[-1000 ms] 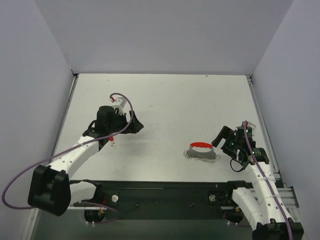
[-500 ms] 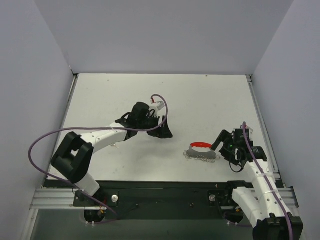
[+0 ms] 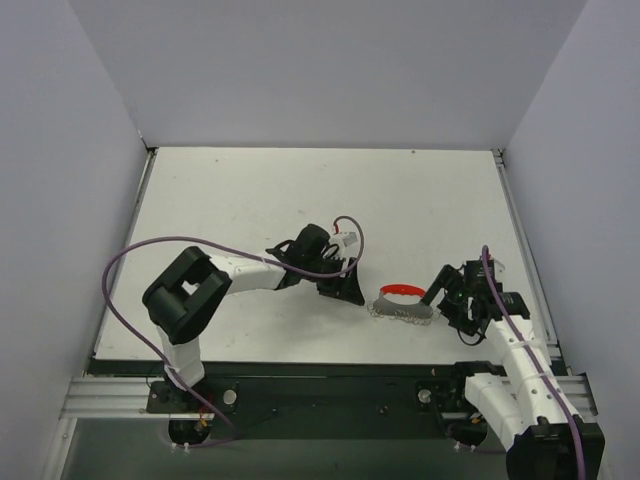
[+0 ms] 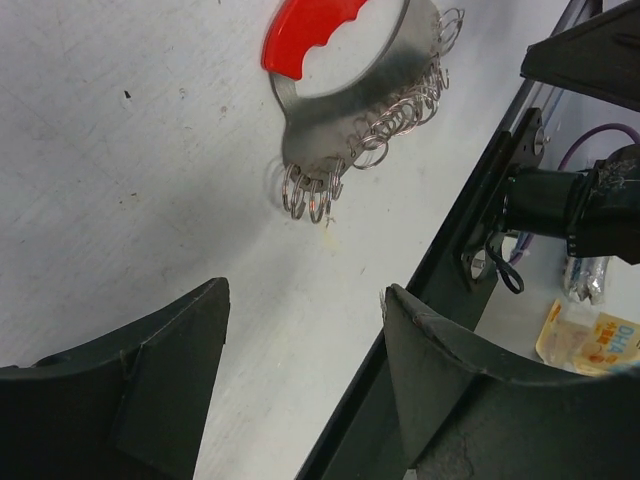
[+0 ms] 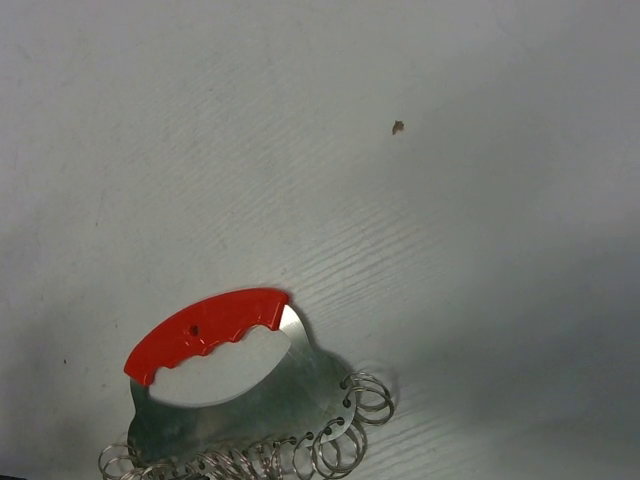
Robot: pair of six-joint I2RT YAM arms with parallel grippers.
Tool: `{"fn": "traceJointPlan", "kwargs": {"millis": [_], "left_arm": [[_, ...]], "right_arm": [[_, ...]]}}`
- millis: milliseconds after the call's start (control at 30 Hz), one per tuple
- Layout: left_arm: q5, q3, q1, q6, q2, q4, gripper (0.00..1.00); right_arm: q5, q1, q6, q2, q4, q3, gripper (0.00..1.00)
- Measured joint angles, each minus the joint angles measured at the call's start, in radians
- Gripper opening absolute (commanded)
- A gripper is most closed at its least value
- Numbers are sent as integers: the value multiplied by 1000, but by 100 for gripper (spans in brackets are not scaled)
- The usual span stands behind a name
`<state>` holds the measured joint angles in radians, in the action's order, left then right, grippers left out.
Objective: Put the keys on the keyring
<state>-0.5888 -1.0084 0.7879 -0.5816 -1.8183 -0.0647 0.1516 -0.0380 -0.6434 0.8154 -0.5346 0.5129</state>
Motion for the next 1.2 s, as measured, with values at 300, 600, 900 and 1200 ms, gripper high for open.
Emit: {"fn": "traceJointPlan", "kwargs": {"millis": [300,600,900,1200], "left_arm": [[5,-57,30,-8,-77,13,71],[39,-90,36,14,-102,56,65],[45,-174,38,27,-171,108,55],[39,-220,42,40,-208,134,49]], "right_arm": [[-18,15,-36,-2,19,-52,85],[-32,31,-53,-33,52,-67,81],[-27,31,-52,-21,68,-67,81],[-21,31,-42,-21,72,-66,82]]}}
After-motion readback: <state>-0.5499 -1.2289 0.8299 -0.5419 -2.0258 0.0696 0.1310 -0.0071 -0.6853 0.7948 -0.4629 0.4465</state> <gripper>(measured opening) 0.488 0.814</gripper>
